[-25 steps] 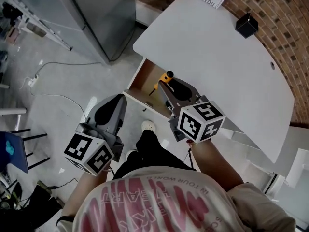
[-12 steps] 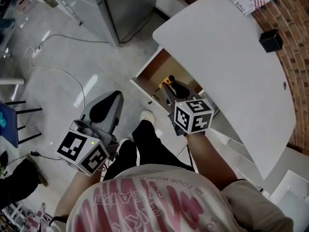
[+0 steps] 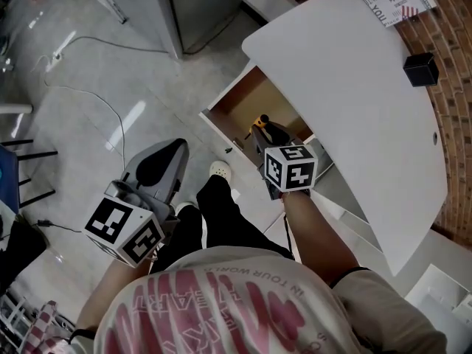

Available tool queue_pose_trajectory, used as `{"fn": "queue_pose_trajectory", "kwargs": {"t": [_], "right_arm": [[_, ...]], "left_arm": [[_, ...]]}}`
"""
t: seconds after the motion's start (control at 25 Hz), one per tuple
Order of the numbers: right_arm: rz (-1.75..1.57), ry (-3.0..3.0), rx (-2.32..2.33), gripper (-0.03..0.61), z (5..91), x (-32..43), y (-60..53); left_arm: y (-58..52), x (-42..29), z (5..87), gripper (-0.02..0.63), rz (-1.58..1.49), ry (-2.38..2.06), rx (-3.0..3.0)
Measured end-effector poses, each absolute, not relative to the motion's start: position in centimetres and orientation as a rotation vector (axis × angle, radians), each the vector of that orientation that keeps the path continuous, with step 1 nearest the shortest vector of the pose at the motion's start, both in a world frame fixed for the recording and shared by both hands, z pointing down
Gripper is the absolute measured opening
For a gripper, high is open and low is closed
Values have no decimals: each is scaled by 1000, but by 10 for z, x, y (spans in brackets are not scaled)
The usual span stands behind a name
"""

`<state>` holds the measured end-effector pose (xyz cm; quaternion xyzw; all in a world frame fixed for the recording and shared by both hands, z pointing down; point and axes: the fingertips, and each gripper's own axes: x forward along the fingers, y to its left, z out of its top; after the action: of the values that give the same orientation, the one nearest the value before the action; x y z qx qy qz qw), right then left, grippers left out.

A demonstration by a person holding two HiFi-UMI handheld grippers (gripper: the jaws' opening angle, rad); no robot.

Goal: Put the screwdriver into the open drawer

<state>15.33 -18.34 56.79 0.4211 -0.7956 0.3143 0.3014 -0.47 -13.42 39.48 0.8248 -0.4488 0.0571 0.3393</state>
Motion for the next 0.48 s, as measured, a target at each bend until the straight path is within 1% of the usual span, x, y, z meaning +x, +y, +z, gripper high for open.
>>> {"fn": "queue_pose_trajectory", "kwargs": {"t": [0.2,0.48], "right_arm": [[841,-2040,1103,123,589,157,-185],[827,-1959,1029,123,618,155,-181]], "left_arm": [[-134,-11,396,3,218,-1171,2198],[-126,-21,406,2,222,-1197,2158]]}}
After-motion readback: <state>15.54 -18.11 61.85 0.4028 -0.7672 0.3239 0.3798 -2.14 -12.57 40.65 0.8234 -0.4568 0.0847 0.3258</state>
